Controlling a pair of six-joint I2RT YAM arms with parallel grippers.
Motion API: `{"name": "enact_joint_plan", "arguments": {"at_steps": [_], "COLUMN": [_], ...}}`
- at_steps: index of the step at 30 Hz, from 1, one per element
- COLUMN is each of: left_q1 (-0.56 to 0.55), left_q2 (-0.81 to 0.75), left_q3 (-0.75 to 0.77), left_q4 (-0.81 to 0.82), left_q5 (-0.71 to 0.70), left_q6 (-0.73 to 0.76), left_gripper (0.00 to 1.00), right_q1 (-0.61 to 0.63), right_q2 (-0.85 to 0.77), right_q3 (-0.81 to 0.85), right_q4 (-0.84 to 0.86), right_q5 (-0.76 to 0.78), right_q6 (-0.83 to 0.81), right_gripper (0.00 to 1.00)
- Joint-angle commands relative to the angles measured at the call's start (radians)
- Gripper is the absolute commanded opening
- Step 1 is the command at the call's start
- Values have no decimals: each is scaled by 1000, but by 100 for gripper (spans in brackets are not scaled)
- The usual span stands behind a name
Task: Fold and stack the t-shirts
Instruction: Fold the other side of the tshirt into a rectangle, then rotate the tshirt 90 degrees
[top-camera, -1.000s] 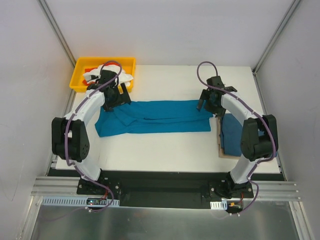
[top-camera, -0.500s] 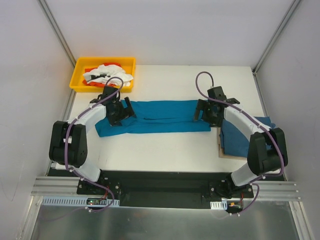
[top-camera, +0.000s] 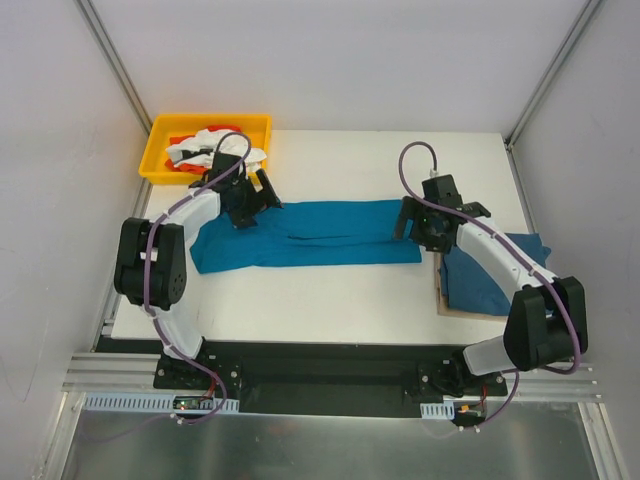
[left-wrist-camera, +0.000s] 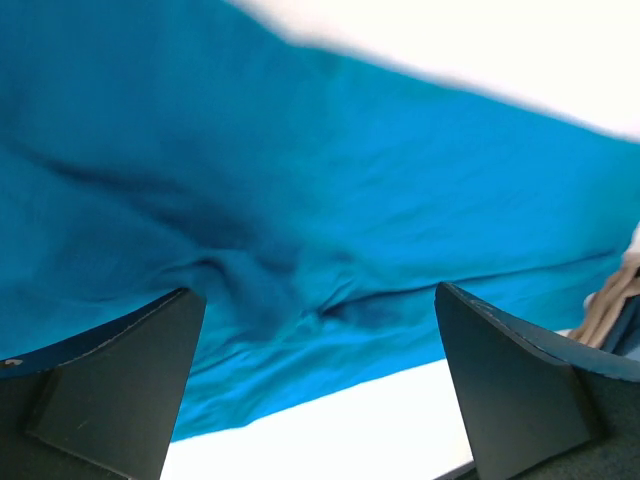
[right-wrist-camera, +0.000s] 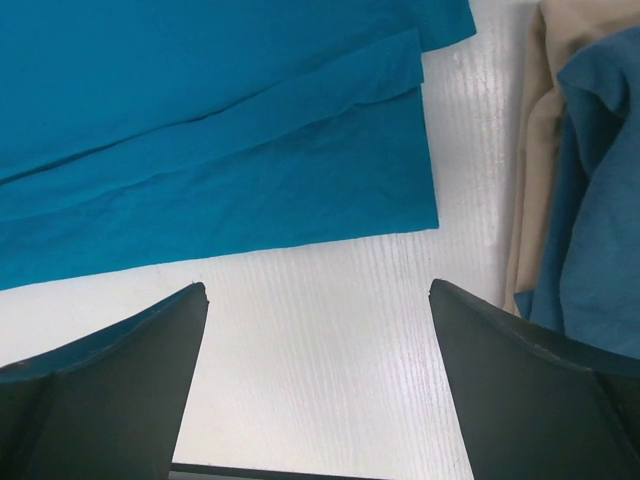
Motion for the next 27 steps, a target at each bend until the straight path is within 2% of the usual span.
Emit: {"name": "enact_joint_plan", "arguments": {"at_steps": [1,6,9,16,21,27], "left_q1": [-7,-6,-12,-21,-21,-21], "left_q2": [65,141,76,-224,-347,-284], "left_q3": [130,216,168,-30,-162,-173], "left_q4": [57,38,38,38,38,40], "left_q5": [1,7,-15,-176,-210,-146], "left_q6": [-4,47,56,83,82,53], "left_gripper": [99,99,100,99,99,99], "right_q1": [2,2,3,75,98,98], "right_q2": [-55,-112,-129,-71,40,328], "right_q3": [-1,-5,4,22,103,336], "right_q4": [0,-6,-10,-8,20,-9], "right_q5": [49,56,27,11,3,-51], "right_q6": [-8,-13,-37,-62,-103,-148], "right_gripper": [97,97,97,97,97,97]}}
